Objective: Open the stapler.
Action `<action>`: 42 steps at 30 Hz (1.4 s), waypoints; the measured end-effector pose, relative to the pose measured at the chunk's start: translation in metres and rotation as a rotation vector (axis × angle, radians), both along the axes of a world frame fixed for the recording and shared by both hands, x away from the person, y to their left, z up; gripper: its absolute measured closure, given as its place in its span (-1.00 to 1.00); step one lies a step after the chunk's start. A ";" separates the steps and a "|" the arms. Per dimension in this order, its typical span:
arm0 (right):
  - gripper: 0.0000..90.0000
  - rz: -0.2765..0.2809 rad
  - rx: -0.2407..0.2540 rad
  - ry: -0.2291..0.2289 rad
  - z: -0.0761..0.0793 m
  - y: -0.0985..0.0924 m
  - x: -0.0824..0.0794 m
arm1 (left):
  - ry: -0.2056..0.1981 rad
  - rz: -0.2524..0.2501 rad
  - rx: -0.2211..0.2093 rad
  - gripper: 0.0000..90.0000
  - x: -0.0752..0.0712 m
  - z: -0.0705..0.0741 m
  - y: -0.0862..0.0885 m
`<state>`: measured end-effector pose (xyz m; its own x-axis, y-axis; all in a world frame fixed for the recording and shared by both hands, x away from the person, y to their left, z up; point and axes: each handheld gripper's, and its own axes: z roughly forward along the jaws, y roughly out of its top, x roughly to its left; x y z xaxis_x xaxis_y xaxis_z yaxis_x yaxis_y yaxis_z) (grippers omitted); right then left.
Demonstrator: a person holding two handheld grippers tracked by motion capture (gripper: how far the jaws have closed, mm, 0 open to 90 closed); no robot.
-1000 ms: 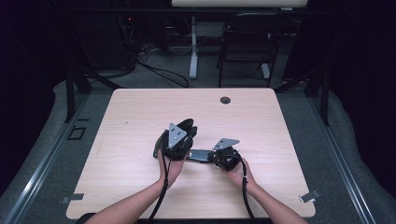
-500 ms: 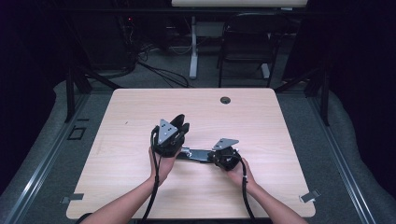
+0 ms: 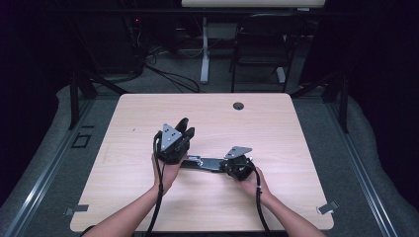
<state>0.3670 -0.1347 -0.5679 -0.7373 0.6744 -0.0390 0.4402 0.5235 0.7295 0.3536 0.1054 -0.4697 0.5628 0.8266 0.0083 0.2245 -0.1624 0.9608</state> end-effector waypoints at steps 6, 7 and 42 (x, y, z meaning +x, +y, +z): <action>1.00 0.000 -0.004 0.000 0.000 0.000 0.000 | -0.005 0.009 -0.004 1.00 0.000 0.003 0.007; 1.00 0.000 -0.004 0.000 0.000 0.000 0.000 | -0.005 0.007 -0.004 1.00 0.000 0.003 0.009; 1.00 -0.002 -0.004 -0.002 0.000 0.001 0.000 | -0.027 0.079 -0.013 1.00 0.004 0.012 0.047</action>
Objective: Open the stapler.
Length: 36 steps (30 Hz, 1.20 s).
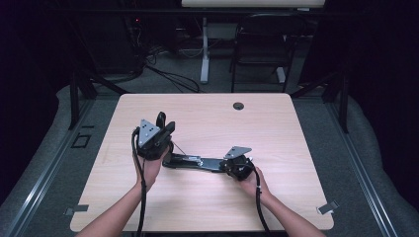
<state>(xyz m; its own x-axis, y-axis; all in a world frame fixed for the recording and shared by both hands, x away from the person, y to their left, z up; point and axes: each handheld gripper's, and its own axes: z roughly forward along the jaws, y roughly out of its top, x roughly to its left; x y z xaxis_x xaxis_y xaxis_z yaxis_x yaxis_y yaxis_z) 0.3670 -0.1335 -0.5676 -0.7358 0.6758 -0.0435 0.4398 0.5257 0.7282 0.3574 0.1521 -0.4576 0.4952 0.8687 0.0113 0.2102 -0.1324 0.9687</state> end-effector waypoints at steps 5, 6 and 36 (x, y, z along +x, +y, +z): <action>1.00 0.000 -0.001 0.001 0.000 0.000 0.000 | -0.020 0.072 -0.037 1.00 0.002 0.006 0.020; 1.00 0.003 -0.002 0.003 0.000 0.000 0.000 | -0.016 0.093 -0.043 1.00 0.002 0.006 0.027; 1.00 0.016 0.000 0.039 0.003 -0.001 0.004 | 0.150 0.102 -0.062 0.52 0.016 -0.003 0.051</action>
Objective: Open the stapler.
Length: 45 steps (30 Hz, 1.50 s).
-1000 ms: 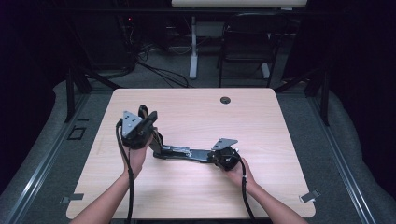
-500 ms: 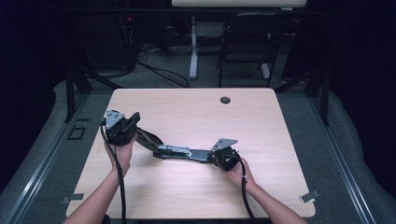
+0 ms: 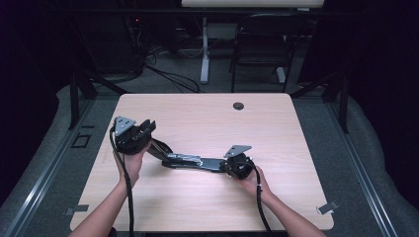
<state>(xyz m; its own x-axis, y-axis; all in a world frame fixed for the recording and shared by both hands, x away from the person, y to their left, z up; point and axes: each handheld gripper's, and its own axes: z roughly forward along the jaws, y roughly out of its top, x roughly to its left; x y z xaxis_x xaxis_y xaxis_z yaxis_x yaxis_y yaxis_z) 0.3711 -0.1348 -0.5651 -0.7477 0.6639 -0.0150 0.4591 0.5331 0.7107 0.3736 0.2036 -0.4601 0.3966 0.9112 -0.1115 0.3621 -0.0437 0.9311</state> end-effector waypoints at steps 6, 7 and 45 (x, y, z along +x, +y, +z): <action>0.66 0.021 -0.016 0.085 0.006 -0.001 0.007 | 0.024 -0.110 0.053 0.05 -0.008 0.004 -0.017; 0.59 0.025 -0.019 0.101 0.007 0.000 0.008 | 0.033 -0.132 0.061 -0.01 -0.010 0.004 -0.019; -0.74 -0.059 -0.126 0.183 0.067 -0.056 0.030 | 0.251 -0.292 0.148 -0.99 -0.056 -0.015 -0.010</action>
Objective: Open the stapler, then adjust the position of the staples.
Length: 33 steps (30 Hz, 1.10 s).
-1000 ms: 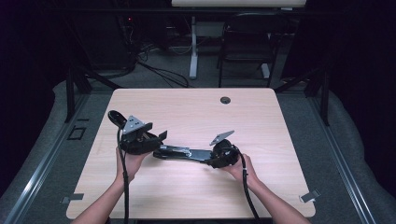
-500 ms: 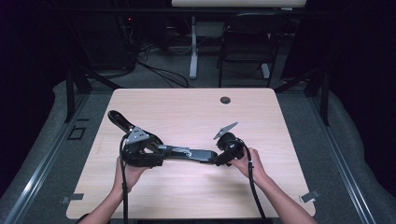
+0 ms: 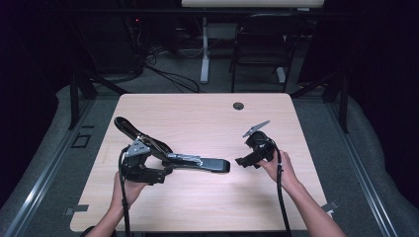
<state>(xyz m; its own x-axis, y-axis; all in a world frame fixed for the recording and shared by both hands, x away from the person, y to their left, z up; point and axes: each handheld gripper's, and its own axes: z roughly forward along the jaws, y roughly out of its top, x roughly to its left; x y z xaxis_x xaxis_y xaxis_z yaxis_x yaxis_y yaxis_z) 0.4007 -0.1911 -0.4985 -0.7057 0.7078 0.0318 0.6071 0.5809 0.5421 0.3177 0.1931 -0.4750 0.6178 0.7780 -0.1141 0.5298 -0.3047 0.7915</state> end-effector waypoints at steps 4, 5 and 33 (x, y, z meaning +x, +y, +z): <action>-0.75 -0.024 -0.009 0.006 0.000 -0.009 0.003 | 0.004 0.021 -0.004 -0.99 0.000 -0.001 0.006; -0.75 -0.025 -0.009 0.005 0.000 -0.011 0.004 | 0.007 0.027 -0.003 -0.99 0.001 -0.001 0.007; -0.71 -0.165 0.013 0.047 0.001 -0.036 0.023 | 0.129 0.242 -0.078 -1.00 0.021 -0.018 0.054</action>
